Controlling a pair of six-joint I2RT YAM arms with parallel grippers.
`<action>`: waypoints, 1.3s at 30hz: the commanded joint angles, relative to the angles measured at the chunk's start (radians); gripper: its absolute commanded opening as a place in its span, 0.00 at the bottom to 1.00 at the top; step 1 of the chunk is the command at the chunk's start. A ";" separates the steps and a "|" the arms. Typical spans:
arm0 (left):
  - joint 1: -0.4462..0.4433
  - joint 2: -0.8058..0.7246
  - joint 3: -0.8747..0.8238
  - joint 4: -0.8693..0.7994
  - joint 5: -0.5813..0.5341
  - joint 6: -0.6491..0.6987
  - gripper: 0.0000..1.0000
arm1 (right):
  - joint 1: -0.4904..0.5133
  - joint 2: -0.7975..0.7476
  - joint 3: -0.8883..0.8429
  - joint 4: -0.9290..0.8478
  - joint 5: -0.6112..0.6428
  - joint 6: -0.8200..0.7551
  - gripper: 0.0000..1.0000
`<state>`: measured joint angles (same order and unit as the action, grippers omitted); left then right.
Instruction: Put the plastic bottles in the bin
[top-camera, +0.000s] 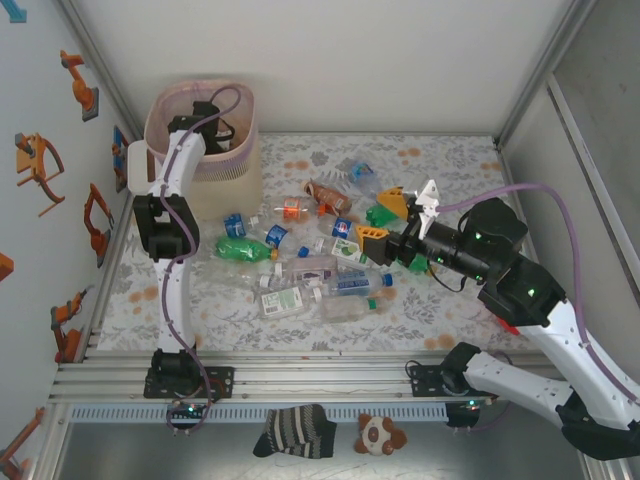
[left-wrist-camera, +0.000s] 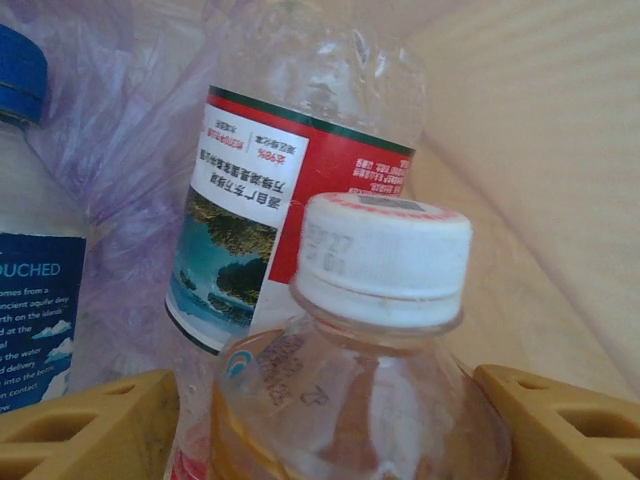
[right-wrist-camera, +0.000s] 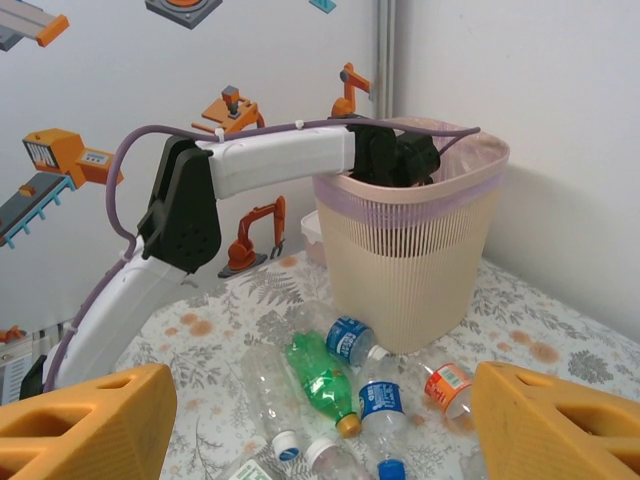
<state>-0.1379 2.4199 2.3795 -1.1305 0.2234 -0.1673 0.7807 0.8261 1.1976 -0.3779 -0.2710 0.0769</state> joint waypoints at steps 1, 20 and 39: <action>-0.003 0.007 0.052 -0.037 -0.017 0.001 0.80 | 0.006 -0.009 -0.004 0.029 0.003 -0.014 0.76; 0.000 -0.209 0.092 -0.010 0.013 -0.005 0.84 | 0.005 0.016 -0.002 0.051 -0.008 -0.009 0.76; 0.001 -0.530 -0.048 0.108 0.066 0.016 0.84 | 0.005 0.032 -0.001 0.071 -0.026 -0.009 0.76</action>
<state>-0.1379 1.9659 2.3749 -1.0752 0.2577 -0.1669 0.7807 0.8589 1.1976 -0.3420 -0.2832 0.0772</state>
